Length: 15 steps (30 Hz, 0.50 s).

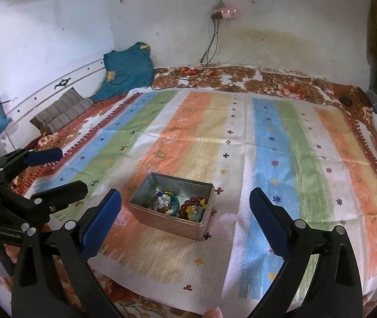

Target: Organize jewelry

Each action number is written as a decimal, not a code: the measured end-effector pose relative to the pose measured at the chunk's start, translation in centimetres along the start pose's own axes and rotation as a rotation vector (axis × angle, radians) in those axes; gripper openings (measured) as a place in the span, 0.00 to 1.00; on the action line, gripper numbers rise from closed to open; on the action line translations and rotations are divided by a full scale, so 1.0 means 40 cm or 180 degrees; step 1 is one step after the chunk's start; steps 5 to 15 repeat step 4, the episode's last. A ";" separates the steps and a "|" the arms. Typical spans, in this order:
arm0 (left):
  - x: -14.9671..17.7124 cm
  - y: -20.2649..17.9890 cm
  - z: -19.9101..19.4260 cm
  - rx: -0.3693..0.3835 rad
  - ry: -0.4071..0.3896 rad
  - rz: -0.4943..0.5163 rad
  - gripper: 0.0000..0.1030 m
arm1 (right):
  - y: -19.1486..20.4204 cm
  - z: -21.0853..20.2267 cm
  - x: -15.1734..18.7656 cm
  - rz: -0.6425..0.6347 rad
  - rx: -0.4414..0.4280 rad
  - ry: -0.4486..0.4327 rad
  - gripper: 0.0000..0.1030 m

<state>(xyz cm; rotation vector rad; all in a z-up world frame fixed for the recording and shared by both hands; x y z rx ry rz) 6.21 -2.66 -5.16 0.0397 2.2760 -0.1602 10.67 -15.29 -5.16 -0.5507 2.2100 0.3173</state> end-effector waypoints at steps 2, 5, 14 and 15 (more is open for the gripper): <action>0.001 0.000 -0.002 0.0002 -0.0010 -0.0035 0.95 | -0.003 0.000 0.000 0.0014 0.0009 -0.0004 0.95; -0.001 -0.001 -0.005 -0.0002 -0.0028 -0.0050 0.95 | -0.004 0.000 0.001 0.0018 0.0015 -0.0009 0.95; -0.001 -0.001 -0.005 -0.0002 -0.0028 -0.0050 0.95 | -0.004 0.000 0.001 0.0018 0.0015 -0.0009 0.95; -0.001 -0.001 -0.005 -0.0002 -0.0028 -0.0050 0.95 | -0.004 0.000 0.001 0.0018 0.0015 -0.0009 0.95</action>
Point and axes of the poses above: each gripper's, at about its wrist camera, not at the fingertips, and z roughly the way its jaws point, y to its left, x to its underside, the point moved 7 cm from there along z, roughly the way its jaws point, and after that the axes turned 3 degrees about x, right-handed, at the moved point
